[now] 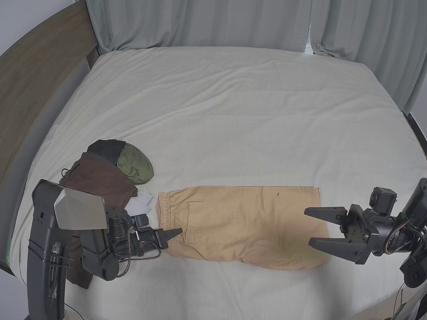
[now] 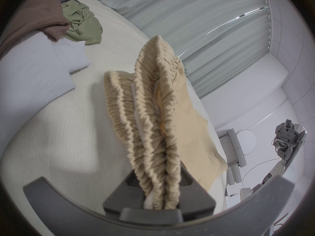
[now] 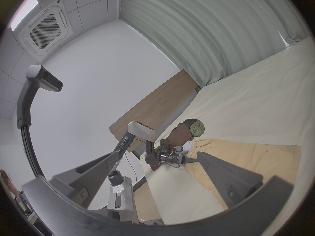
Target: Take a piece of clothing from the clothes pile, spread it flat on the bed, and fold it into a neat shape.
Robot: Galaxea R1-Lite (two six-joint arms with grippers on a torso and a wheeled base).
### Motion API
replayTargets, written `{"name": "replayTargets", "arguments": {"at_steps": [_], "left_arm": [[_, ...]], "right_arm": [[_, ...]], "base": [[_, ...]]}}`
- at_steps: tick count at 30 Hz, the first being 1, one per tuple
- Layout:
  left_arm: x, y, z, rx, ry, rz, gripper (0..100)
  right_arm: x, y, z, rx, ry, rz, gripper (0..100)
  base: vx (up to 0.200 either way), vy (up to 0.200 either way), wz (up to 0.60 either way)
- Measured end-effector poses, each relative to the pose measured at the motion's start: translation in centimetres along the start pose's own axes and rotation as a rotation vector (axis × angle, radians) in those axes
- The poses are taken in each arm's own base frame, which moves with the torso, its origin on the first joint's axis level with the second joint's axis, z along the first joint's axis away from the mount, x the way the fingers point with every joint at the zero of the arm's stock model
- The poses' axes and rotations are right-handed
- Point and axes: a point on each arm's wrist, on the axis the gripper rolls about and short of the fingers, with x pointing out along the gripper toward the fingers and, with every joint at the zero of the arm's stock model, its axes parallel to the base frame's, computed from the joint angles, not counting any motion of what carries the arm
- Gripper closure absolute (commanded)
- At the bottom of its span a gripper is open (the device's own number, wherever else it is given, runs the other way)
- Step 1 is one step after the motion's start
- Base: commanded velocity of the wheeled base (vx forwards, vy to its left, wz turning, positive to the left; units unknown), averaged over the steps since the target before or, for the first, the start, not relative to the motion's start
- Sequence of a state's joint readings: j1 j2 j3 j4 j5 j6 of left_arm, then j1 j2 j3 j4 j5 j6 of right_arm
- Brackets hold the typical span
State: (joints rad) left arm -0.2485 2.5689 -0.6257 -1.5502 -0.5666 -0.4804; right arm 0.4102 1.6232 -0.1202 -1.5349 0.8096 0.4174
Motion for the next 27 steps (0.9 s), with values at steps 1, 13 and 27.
{"name": "replayTargets", "arguments": {"at_steps": [1,13,27], "left_arm": [[0.0,0.0,0.1,0.002,-0.001,-0.001,100],[-1.4,-0.4,0.9,0.017,-0.014,0.002,100],[-6.1,-1.3,1.7,0.072,-0.007,0.019,100]], "right_arm": [[0.0,0.0,0.0,0.001,0.001,-0.001,0],[0.0,0.0,-0.1,0.005,0.004,-0.002,0],[0.2,-0.6,-0.7,-0.027,0.029,-0.013,0]], "base": [[0.0,0.0,0.0],[0.0,0.0,0.0],[0.0,0.0,0.0]]}}
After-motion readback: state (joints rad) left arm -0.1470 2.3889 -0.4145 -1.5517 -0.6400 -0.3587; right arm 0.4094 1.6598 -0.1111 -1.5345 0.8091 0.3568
